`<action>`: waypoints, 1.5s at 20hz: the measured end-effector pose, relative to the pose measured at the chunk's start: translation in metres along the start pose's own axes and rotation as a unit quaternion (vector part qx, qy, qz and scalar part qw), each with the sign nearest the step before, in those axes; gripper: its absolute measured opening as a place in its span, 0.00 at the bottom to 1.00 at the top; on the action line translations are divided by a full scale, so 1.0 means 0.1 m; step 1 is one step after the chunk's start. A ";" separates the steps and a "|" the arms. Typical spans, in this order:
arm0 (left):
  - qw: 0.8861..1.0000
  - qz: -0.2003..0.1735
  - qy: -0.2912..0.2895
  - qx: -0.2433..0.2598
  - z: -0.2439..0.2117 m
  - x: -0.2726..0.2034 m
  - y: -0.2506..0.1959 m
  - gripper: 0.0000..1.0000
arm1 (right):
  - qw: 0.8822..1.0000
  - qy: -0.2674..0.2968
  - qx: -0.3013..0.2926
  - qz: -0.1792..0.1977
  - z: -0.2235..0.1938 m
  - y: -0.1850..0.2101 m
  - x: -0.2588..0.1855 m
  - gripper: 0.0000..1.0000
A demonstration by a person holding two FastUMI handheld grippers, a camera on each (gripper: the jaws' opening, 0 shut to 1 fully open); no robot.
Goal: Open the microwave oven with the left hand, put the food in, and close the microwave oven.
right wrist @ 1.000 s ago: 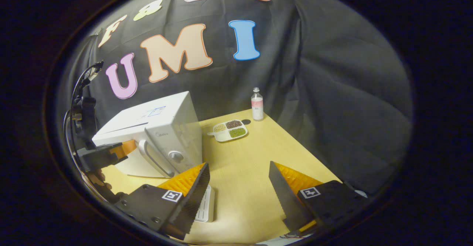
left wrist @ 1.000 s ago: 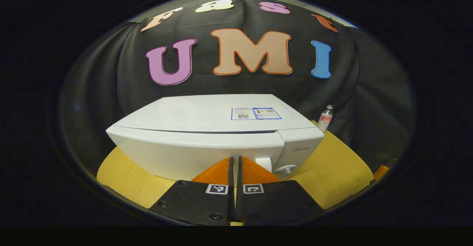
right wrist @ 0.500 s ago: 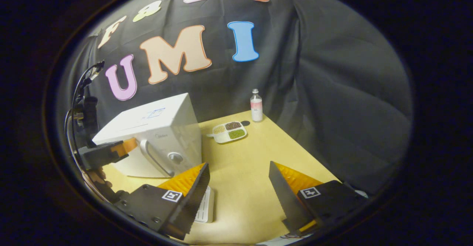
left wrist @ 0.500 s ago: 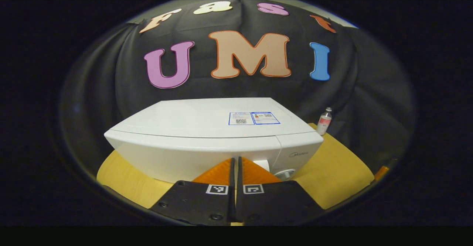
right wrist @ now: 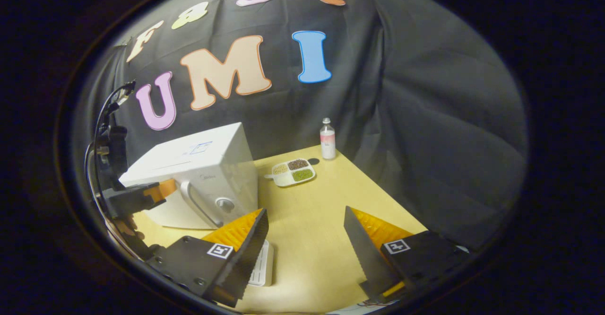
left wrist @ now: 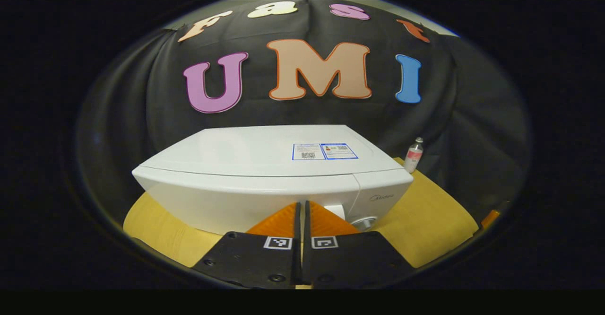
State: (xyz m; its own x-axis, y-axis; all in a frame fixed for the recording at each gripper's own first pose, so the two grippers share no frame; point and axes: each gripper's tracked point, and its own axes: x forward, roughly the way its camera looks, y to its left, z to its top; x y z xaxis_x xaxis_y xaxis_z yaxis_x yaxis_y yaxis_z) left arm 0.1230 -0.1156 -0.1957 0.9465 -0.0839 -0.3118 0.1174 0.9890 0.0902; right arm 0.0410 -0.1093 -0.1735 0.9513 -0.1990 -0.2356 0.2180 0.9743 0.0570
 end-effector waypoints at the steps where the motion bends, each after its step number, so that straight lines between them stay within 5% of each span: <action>1: 1.000 -0.002 -0.001 -0.003 0.01 0.00 0.00 0.01 | 1.000 -0.006 -0.003 0.002 0.03 0.01 -0.03 0.99; 8: 1.000 -0.012 -0.025 -0.009 0.29 -0.27 0.06 0.11 | 0.997 -0.032 -0.038 0.053 0.16 0.31 -0.14 0.99; 10: 0.999 0.000 -0.035 -0.002 0.36 -0.47 0.16 0.20 | 0.996 -0.035 -0.032 0.074 0.21 0.41 -0.18 0.99; 11: 0.999 0.007 -0.040 -0.002 0.39 -0.59 0.22 0.31 | 0.995 -0.039 -0.027 0.084 0.27 0.45 -0.21 0.90; 12: 0.999 0.013 -0.046 -0.003 0.43 -0.70 0.27 0.34 | 0.994 -0.045 -0.025 0.092 0.34 0.48 -0.22 0.99; 14: 0.998 0.026 -0.061 -0.004 0.53 -0.96 0.38 0.39 | 0.993 -0.060 -0.032 0.099 0.53 0.49 -0.27 0.99; 16: 0.995 0.045 -0.084 -0.004 0.65 -1.20 0.52 0.61 | 0.991 -0.079 -0.046 0.101 0.74 0.49 -0.34 0.89; 17: 0.994 0.054 -0.094 -0.006 0.70 -1.32 0.58 0.75 | 0.989 -0.090 -0.053 0.102 0.86 0.53 -0.39 0.99; 20: 0.988 0.100 -0.114 -0.014 0.77 -1.66 0.87 0.86 | 0.984 -0.126 -0.065 0.113 1.16 0.66 -0.53 0.99; 22: 0.984 0.125 -0.129 -0.007 0.87 -1.83 1.03 0.96 | 0.979 -0.144 -0.066 0.126 1.28 0.78 -0.63 0.89; 25: 0.978 0.144 -0.151 0.006 1.03 -2.03 1.17 0.96 | 0.977 -0.139 -0.062 0.147 1.28 0.94 -0.72 0.89; 30: 0.985 0.123 -0.123 0.003 0.88 -2.03 1.04 0.96 | 0.972 -0.162 -0.091 0.141 1.37 0.90 -0.89 0.89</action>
State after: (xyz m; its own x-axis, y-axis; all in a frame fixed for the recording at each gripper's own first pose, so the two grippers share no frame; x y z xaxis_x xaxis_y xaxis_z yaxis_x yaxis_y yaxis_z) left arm -0.0308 -0.0061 -0.0401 0.9906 0.1306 -0.0405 -0.1239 0.9824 0.1396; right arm 0.0061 -0.0180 -0.0142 0.9928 0.0843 0.0849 -0.0752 0.9916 -0.1055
